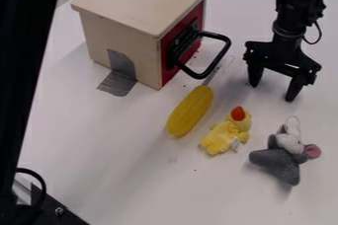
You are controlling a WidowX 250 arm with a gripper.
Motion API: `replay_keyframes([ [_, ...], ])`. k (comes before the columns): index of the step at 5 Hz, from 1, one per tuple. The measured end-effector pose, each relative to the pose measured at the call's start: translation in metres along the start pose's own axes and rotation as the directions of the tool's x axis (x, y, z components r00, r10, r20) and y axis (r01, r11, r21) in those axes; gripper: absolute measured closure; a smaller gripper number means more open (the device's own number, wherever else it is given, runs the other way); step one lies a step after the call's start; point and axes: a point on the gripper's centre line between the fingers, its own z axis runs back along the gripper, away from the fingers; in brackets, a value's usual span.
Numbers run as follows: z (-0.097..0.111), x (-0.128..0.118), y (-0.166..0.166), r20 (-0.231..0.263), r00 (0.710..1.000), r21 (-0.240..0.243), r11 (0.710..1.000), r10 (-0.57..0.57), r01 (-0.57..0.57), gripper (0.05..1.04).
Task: Take the yellow corn and put to the upper of the drawer
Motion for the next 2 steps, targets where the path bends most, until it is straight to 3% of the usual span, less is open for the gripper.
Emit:
replay_keyframes([
  [2,0.009,-0.011,0.0,0.012,1.0,-0.025,0.999,-0.026,0.026,0.085],
])
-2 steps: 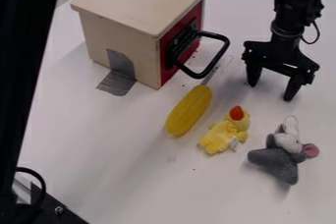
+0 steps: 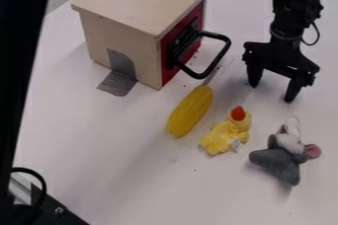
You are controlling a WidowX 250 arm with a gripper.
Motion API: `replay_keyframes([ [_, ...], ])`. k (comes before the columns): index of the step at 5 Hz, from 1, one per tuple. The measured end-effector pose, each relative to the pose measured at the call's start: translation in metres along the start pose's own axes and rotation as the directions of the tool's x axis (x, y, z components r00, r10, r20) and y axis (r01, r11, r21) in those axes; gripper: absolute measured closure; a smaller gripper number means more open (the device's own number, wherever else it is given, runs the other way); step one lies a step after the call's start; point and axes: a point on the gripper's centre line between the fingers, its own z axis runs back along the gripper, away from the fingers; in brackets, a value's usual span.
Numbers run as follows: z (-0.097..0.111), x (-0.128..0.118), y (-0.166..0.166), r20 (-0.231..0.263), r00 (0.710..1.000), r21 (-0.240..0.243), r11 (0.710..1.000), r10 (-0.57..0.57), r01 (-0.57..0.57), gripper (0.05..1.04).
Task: Take the yellow corn and put to the upper of the drawer
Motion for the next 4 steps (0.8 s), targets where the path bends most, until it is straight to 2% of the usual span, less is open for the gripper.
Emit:
replay_keyframes([
  [2,0.053,-0.009,0.0,0.12,0.993,-0.042,0.999,-0.018,0.023,0.085],
  [3,0.071,-0.024,0.005,0.15,0.988,-0.021,0.999,-0.036,0.04,0.085],
  [4,0.072,-0.052,0.013,0.136,0.989,-0.009,0.999,-0.052,0.054,0.085],
])
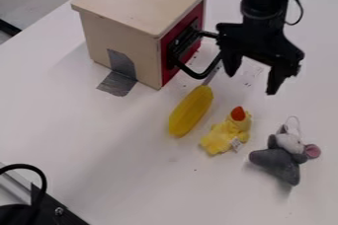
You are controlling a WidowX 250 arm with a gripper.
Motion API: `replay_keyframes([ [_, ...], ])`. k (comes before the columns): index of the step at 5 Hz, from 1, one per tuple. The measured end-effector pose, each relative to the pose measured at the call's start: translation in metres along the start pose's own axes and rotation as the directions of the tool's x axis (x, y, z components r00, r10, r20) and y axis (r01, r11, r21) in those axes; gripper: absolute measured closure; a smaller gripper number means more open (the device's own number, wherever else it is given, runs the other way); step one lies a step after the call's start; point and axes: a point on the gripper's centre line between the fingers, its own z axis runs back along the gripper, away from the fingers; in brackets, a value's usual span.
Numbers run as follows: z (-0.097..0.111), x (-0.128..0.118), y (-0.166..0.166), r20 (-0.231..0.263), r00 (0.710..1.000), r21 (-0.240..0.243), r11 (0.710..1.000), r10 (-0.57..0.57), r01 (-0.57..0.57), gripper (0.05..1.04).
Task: Take the yellow corn and put to the upper of the drawer
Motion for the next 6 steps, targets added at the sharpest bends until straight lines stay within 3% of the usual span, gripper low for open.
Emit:
replay_keyframes([
  [2,-0.009,-0.054,0.036,-0.047,0.999,-0.014,1.0,0.023,-0.024,0.085],
  [4,-0.022,-0.065,0.065,-0.085,0.994,0.03,0.997,0.067,-0.065,0.085],
  [6,-0.052,-0.075,0.071,-0.135,0.988,0.03,0.997,0.079,-0.076,0.099],
])
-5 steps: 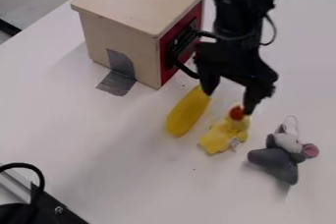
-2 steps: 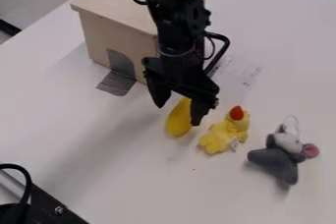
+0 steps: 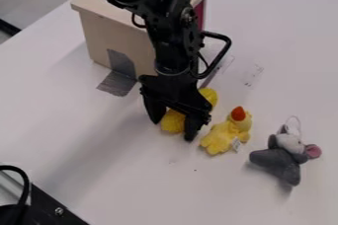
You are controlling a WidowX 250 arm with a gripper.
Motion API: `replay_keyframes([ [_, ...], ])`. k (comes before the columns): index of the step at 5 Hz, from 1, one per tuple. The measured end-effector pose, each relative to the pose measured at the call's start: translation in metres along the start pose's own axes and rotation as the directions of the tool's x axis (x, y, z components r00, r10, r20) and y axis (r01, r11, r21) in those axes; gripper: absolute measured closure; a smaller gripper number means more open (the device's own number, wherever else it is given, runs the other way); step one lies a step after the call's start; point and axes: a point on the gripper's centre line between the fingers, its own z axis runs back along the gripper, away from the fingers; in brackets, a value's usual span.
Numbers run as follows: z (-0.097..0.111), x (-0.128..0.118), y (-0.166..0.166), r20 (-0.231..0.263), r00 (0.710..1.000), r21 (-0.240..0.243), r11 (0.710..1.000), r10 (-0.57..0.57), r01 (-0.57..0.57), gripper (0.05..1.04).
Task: Take the yellow corn and put to the upper of the drawer
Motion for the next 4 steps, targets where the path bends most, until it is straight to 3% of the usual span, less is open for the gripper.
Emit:
replay_keyframes([
  [1,-0.004,0.004,-0.005,0.012,1.0,-0.004,1.0,-0.001,0.001,0.191],
  [2,-0.004,0.002,-0.011,0.023,0.999,0.01,1.0,-0.025,0.025,0.436],
  [4,0.015,-0.01,-0.025,0.007,1.0,-0.003,1.0,-0.023,0.023,0.47],
])
